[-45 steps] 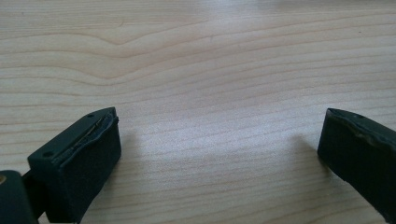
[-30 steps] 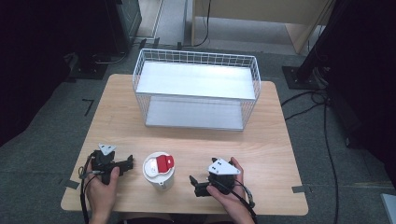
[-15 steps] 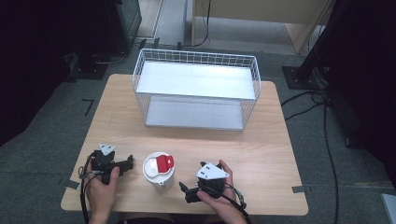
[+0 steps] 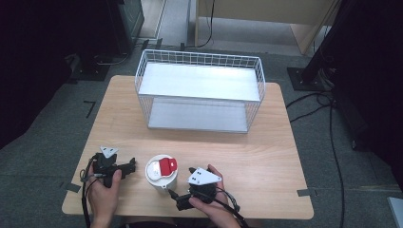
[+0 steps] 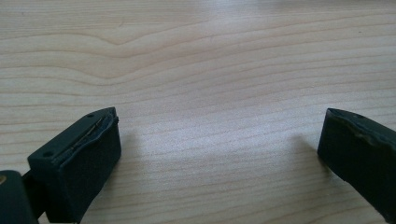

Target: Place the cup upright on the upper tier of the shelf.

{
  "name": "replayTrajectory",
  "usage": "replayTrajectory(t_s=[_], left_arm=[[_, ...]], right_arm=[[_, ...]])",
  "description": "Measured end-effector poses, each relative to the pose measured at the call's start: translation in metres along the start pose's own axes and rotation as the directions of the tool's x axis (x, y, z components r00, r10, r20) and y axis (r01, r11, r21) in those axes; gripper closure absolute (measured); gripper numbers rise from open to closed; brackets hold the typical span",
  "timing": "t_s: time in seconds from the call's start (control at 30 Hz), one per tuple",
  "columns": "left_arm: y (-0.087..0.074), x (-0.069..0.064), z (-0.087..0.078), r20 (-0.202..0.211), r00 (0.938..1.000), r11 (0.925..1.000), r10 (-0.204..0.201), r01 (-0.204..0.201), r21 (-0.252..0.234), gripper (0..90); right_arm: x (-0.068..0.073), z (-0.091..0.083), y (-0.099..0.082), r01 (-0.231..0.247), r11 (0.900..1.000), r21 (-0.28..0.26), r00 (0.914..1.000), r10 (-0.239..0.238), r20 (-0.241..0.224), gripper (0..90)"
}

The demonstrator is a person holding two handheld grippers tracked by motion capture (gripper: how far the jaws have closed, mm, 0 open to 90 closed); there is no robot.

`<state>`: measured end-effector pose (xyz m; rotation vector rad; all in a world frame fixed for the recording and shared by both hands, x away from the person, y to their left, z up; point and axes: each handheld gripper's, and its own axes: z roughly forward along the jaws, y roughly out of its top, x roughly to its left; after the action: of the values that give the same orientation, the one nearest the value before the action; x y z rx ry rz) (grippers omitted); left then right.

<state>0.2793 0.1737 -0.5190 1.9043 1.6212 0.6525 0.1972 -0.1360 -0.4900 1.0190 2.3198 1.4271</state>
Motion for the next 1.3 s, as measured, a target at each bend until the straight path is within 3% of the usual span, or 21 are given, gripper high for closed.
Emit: replayTrajectory(t_s=[0.4, 0.5, 0.83, 1.03, 1.3], left_arm=[[0.0, 0.0, 0.0, 0.0, 1.0, 1.0, 0.0, 0.0, 0.0, 0.0], [0.0, 0.0, 0.0, 0.0, 1.0, 1.0, 0.0, 0.0, 0.0, 0.0], [0.0, 0.0, 0.0, 0.0, 1.0, 1.0, 0.0, 0.0, 0.0, 0.0], [0.0, 0.0, 0.0, 0.0, 1.0, 1.0, 0.0, 0.0, 0.0, 0.0], [0.0, 0.0, 0.0, 0.0, 1.0, 1.0, 0.0, 0.0, 0.0, 0.0]], right_arm=[[0.012, 0.017, 0.008, -0.004, 0.9994, -0.034, 0.998, 0.002, -0.064, 6.6], [0.014, 0.021, 0.011, -0.024, 0.9982, -0.055, 0.9967, 0.02, -0.079, 7.5], [0.015, 0.03, 0.013, -0.05, 0.9931, -0.106, 0.9945, 0.039, -0.097, 7.0], [0.016, 0.04, 0.01, -0.086, 0.9827, -0.164, 0.9895, 0.065, -0.129, 4.8], [0.02, 0.047, 0.009, -0.06, 0.9736, -0.22, 0.992, 0.033, -0.122, 3.6]])
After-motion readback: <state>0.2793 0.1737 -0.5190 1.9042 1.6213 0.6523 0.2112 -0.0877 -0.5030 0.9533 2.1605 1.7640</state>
